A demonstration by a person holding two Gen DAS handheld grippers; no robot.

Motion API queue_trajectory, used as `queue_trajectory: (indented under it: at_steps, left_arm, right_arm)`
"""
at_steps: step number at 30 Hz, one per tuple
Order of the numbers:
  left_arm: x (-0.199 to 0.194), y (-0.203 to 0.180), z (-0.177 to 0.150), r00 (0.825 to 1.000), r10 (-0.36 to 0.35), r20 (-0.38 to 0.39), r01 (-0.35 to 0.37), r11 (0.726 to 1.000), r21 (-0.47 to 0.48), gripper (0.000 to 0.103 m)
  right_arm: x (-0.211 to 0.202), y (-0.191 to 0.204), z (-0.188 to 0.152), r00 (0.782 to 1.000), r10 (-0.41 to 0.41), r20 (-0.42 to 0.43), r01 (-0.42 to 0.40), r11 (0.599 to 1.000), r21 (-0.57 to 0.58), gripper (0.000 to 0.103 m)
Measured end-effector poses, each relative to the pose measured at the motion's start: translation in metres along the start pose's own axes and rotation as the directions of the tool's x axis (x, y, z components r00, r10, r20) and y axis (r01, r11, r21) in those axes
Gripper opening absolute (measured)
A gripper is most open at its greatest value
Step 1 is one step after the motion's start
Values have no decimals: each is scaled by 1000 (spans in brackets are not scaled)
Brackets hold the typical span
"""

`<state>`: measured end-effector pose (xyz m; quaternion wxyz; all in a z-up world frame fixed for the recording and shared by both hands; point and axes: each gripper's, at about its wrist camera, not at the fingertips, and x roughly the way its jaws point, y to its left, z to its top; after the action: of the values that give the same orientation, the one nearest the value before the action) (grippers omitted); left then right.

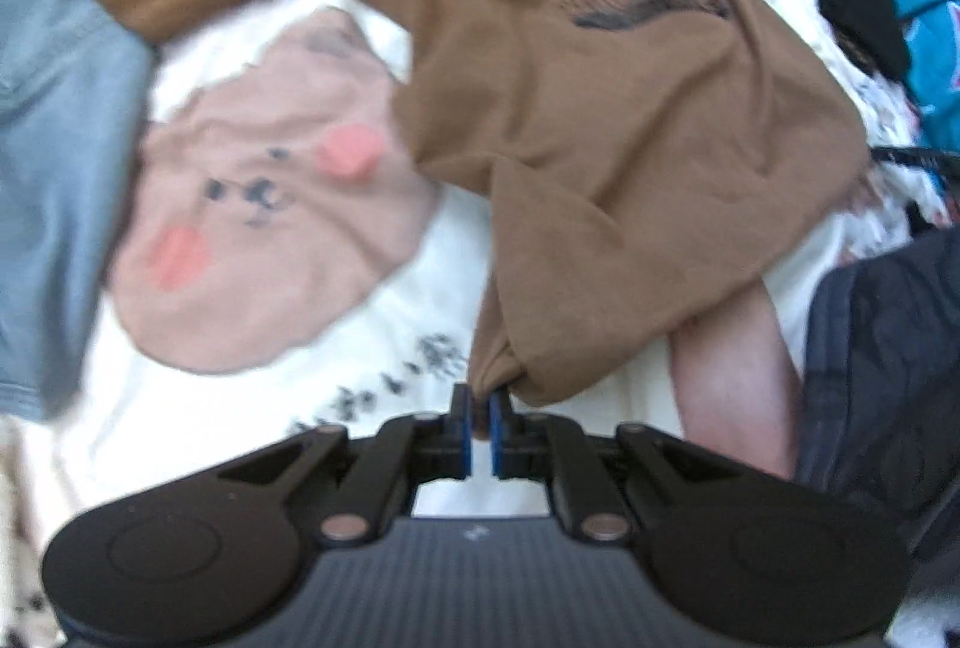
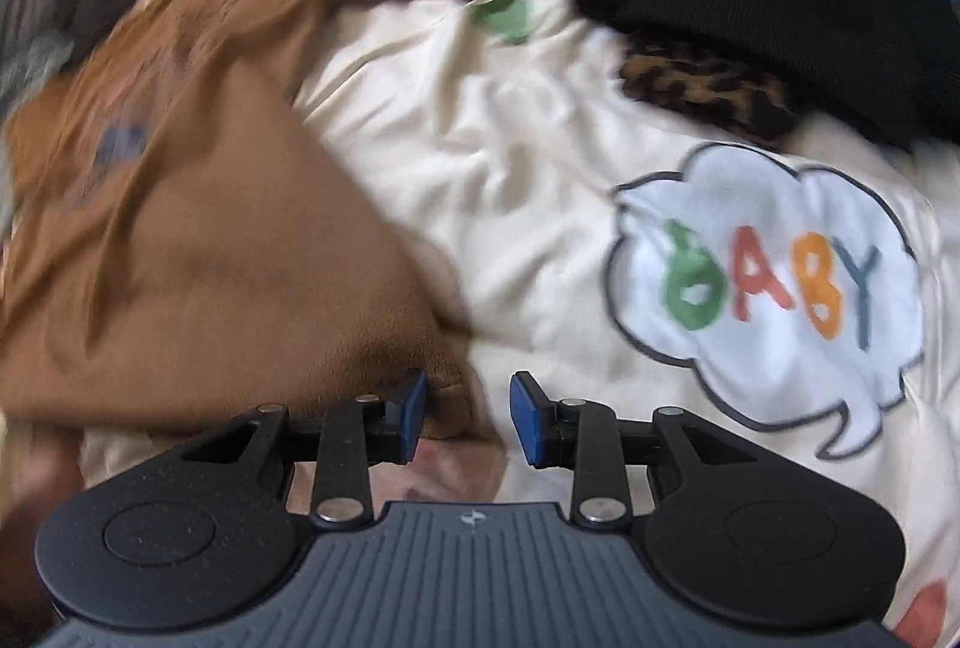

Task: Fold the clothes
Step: 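Close the left gripper on the brown shirt hem while the right gripper grips the hem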

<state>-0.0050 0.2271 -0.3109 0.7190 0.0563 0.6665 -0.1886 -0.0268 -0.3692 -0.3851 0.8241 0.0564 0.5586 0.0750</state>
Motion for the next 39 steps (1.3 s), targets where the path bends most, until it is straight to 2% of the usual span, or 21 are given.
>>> queue_trajectory:
  at_steps: [2, 5, 13, 17, 24, 25, 28, 30, 35, 39]
  left_arm:
    - [-4, -2, 7, 1000, 25, 5, -25, 1000, -5, 5]
    - [8, -8, 20, 999, 54, 5, -54, 999, -7, 5]
    - [26, -11, 20, 996, 84, -34, -83, 996, 20, 5]
    - [33, -10, 16, 995, 85, -46, -85, 996, 18, 5]
    - [40, -18, 16, 995, 82, -52, -81, 997, 18, 5]
    - [41, -19, 17, 995, 82, -50, -81, 997, 19, 5]
    - [44, -24, 17, 996, 85, -41, -84, 996, 10, 5]
    - [40, -9, 16, 995, 87, -39, -86, 996, 27, 5]
    - [30, -14, 12, 995, 100, 3, -100, 995, -26, 5]
    - [16, -18, 8, 994, 101, 38, -97, 991, -93, 5]
  right_arm:
    - [2, 11, 0, 1000, -10, -2, 10, 998, -65, 38]
    - [0, 10, 0, 1000, 11, 8, -10, 999, -33, 38]
    - [6, 5, 9, 998, 62, 20, -62, 998, -8, 38]
    - [22, 21, 15, 1000, 20, -5, -21, 995, -93, 37]
    - [27, 39, 16, 998, -60, -25, 56, 989, -135, 35]
    - [27, 42, 16, 997, -73, -30, 68, 989, -128, 31]
    - [28, 42, 17, 995, -90, -39, 87, 994, -69, 29]
    - [28, 39, 17, 995, -84, -44, 82, 996, -32, 29]
    - [27, 32, 21, 992, -77, -103, 88, 990, 106, 20]
    - [27, 33, 25, 987, -77, -145, 98, 984, 150, 10]
